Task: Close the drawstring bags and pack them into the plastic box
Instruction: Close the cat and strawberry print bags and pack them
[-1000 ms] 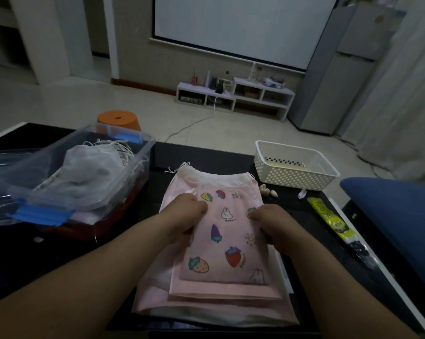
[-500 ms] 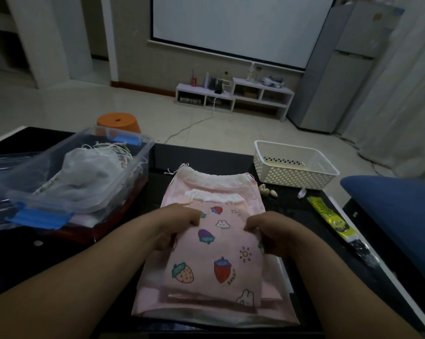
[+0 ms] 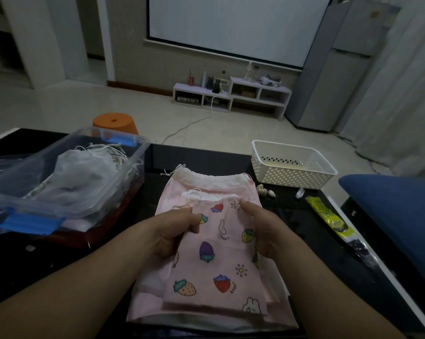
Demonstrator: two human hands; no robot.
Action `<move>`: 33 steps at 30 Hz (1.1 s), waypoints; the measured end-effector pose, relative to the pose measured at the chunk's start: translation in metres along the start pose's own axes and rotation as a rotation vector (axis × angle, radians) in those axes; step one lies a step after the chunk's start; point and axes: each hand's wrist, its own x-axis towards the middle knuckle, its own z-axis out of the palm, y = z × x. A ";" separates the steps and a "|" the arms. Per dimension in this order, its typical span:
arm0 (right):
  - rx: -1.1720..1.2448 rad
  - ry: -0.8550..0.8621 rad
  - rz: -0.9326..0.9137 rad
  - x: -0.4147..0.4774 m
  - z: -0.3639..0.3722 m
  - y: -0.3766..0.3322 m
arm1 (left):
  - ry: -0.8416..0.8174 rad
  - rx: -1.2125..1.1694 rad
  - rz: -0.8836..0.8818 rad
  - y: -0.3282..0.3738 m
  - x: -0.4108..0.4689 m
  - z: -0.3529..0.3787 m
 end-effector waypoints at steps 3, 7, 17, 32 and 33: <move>-0.038 -0.014 -0.049 -0.001 -0.002 -0.003 | 0.004 -0.127 0.085 0.003 0.000 0.000; -0.078 -0.063 -0.105 -0.006 0.000 -0.004 | 0.064 -0.273 0.141 0.013 -0.002 0.001; 0.082 0.009 -0.158 -0.016 0.018 -0.011 | 0.161 -0.281 0.274 0.014 0.006 0.003; 0.540 -0.059 -0.017 -0.040 0.020 -0.024 | 0.186 -0.597 0.239 0.015 0.017 0.002; 0.548 -0.034 -0.021 -0.041 0.020 -0.025 | 0.193 -0.619 0.250 0.016 0.019 0.002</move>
